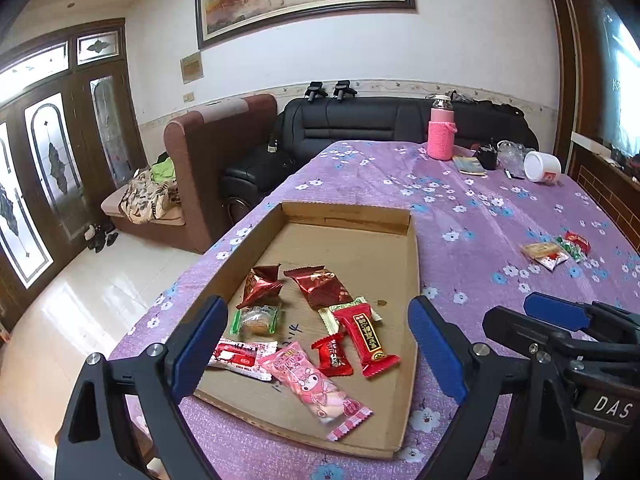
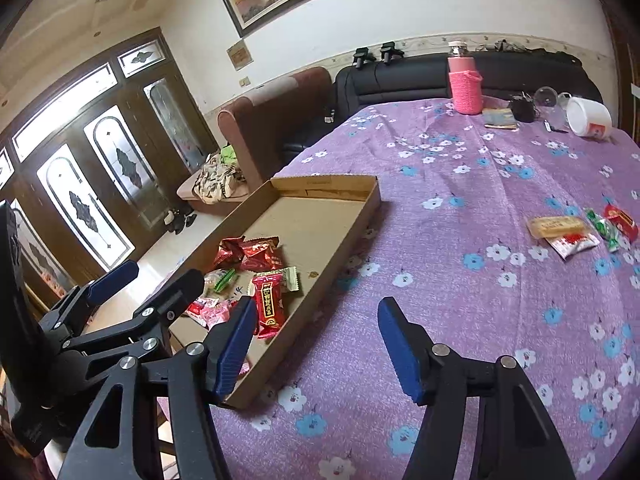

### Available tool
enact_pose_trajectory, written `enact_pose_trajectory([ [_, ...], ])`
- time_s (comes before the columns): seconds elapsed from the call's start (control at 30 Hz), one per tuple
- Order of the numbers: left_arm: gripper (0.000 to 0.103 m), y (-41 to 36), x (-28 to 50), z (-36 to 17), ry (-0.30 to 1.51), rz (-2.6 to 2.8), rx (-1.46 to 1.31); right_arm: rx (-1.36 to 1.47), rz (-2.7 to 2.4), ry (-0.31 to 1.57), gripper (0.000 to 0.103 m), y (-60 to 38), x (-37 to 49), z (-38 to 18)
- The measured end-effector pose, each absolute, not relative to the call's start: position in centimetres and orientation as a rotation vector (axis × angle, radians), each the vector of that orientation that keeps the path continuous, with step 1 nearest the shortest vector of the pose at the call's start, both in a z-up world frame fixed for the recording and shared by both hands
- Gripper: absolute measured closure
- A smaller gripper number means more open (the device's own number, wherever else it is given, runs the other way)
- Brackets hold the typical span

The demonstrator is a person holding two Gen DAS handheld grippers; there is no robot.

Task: Organize snacks
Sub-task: 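Move both open tools back toward the remaining snacks on the tablecloth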

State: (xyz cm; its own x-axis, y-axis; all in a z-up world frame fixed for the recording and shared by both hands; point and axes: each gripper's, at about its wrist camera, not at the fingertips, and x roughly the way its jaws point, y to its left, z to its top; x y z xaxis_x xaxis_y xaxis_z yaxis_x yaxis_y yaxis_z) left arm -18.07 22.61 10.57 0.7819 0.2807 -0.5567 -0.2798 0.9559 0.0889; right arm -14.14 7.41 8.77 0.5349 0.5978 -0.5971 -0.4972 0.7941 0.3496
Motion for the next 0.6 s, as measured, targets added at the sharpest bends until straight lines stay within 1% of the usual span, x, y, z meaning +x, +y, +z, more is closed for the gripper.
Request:
enact_pose_trajectory([
  [0.6, 0.012, 21.5, -17.4, 10.1, 0.640, 0.292, 0.030, 0.154, 0.648, 0.779, 0.035, 6.4, -14.3, 8.2],
])
